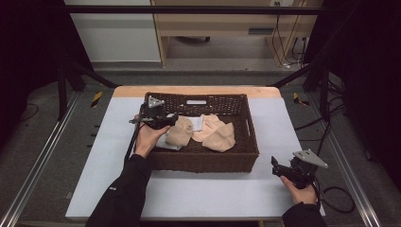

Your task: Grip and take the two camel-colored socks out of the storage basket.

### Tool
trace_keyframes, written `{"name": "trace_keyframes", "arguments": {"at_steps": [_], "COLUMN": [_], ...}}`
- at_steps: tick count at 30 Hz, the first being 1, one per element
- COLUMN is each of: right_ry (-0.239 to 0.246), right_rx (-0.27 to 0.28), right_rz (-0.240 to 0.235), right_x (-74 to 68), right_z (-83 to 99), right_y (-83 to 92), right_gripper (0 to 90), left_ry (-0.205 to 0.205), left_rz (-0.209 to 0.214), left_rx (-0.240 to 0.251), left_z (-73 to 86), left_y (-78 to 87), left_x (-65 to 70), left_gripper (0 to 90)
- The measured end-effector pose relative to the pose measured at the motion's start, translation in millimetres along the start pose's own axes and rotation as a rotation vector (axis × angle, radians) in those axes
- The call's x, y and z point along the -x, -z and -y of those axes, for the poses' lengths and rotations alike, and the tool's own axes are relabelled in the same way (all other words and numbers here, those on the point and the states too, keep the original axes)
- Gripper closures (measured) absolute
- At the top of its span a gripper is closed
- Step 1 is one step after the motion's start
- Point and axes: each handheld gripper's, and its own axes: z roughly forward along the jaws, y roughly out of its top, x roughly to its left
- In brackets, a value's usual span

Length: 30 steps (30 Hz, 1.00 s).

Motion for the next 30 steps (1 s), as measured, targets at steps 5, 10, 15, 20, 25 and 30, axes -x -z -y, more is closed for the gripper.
{"name": "trace_keyframes", "arguments": {"at_steps": [5, 10, 15, 20, 25, 30], "right_ry": [0.006, 0.009, 0.01, 0.011, 0.014, 0.018], "right_rx": [-0.004, -0.006, -0.005, -0.002, -0.008, -0.012], "right_rz": [-0.002, -0.006, -0.002, 0.001, 0.006, 0.006], "right_x": [-0.8, -0.8, -0.7, -0.9, -1.6, -1.5], "right_z": [0.1, 0.2, 0.2, -0.3, -0.2, -0.1], "right_y": [-0.4, -1.0, -0.8, -1.2, -2.5, -3.5], "right_gripper": [4.2, 4.1, 4.2, 4.3, 4.4, 4.5], "left_ry": [-0.031, -0.051, -0.046, -0.088, -0.103, -0.109], "left_rz": [-0.015, -0.022, -0.028, -0.028, -0.02, -0.007], "left_rx": [-0.046, -0.056, -0.105, -0.145, -0.165, -0.17], "left_z": [-1.5, -3.5, 0.7, 3.2, 5.4, 7.4], "left_y": [-8.6, -15.0, -22.4, -25.0, -28.4, -32.5], "left_x": [2.0, 6.2, 4.6, 6.8, 5.8, 3.6], "left_gripper": [34.1, 34.1, 34.4, 36.4, 38.5, 39.6]}}
